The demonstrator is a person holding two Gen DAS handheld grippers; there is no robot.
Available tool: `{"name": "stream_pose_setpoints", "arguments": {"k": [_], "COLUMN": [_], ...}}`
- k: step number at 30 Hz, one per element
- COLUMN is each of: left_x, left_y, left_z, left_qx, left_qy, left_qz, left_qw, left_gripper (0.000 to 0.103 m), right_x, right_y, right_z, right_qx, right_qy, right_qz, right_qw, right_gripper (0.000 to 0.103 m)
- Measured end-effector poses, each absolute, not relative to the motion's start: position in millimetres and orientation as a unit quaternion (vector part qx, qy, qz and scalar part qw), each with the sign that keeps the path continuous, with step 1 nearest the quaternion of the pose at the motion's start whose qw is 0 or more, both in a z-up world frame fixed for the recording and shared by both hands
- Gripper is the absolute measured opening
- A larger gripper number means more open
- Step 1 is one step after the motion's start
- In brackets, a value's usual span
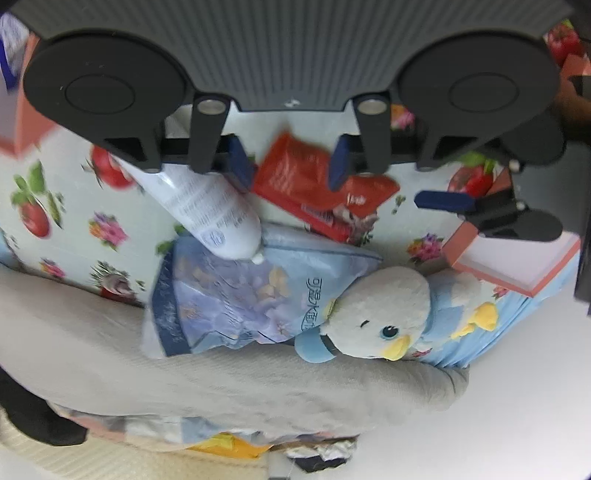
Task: Organize snacks
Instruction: 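Grasp a red snack pouch with the left tool while the right tool grasps a red sausage stick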
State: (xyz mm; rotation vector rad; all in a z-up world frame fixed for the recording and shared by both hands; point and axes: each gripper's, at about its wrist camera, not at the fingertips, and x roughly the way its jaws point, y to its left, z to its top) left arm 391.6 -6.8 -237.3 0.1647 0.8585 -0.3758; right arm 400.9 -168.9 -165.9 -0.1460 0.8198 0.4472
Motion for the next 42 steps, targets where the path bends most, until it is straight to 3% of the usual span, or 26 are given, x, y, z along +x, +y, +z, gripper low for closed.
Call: {"name": "stream_pose_setpoints", "arguments": {"k": [4,18,34,42], "left_x": [402,419,428,409], "left_y": [-8,-37,-54,-44], "left_z": [-241,-255,-273,-270], "left_qx": [0.097,0.171,0.198,0.187], "left_qy": [0.402,0.388,0.377,0.39], "left_qz": [-0.199,-0.245,-0.297,-0.276], "left_qw": [0.889,0.872,0.854,0.858], "left_gripper": [0.071,0.071,0.07,0.057], "right_x": [433,493,508,493], "right_y": [-159,-129,-105,-98], "right_z": [-176,-197,-218,-222], "right_qx": [-0.081,-0.154,-0.222,-0.239], "right_qy": [0.407,0.479,0.534,0.528], "right_qz": [0.24,0.334,0.364,0.353], "right_qw": [0.878,0.797,0.73,0.735], "right_gripper": [0.03,0.03,0.031,0.029]}}
